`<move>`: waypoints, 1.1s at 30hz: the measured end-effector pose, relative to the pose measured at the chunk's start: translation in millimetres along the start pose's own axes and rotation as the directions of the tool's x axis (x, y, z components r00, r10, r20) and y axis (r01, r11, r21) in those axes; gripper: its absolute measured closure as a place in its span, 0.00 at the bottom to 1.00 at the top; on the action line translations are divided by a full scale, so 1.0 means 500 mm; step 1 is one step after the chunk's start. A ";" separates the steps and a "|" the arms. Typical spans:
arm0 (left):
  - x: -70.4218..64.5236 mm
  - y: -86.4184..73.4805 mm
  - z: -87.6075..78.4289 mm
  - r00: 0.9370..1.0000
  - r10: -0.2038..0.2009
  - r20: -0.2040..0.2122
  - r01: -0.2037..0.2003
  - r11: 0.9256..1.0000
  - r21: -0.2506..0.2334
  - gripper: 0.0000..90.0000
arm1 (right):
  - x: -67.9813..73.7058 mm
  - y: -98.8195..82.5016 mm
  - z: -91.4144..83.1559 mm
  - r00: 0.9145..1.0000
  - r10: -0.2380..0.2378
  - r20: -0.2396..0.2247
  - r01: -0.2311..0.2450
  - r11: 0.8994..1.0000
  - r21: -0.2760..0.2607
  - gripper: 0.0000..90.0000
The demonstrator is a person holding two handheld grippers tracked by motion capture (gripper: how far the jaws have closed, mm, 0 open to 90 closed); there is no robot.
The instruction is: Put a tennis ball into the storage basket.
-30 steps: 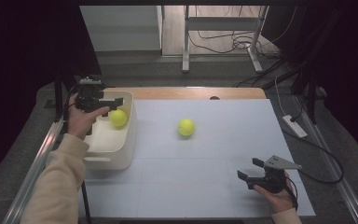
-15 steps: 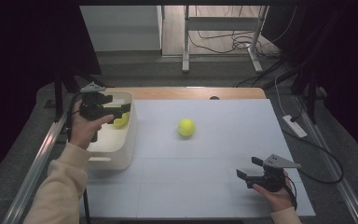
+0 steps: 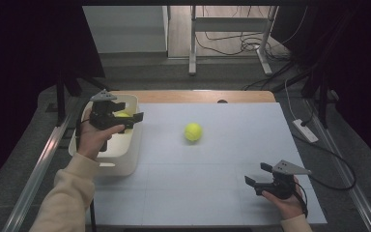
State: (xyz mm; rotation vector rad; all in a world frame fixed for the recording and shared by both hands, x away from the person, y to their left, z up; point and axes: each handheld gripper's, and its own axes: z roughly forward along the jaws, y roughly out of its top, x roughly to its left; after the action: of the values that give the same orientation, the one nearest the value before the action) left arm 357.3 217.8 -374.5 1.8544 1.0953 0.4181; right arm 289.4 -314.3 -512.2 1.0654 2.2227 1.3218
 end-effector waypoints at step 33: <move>-0.078 0.010 0.040 0.995 0.070 0.075 -0.071 0.997 0.016 0.17 | 0.000 0.009 0.006 1.000 -0.005 -0.017 0.004 1.000 -0.020 0.15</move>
State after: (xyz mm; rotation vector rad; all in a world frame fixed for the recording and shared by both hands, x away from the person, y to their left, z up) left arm 351.8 173.8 -374.9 1.9138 0.9889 0.3770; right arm 293.3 -311.2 -510.1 1.0449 2.2182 1.3536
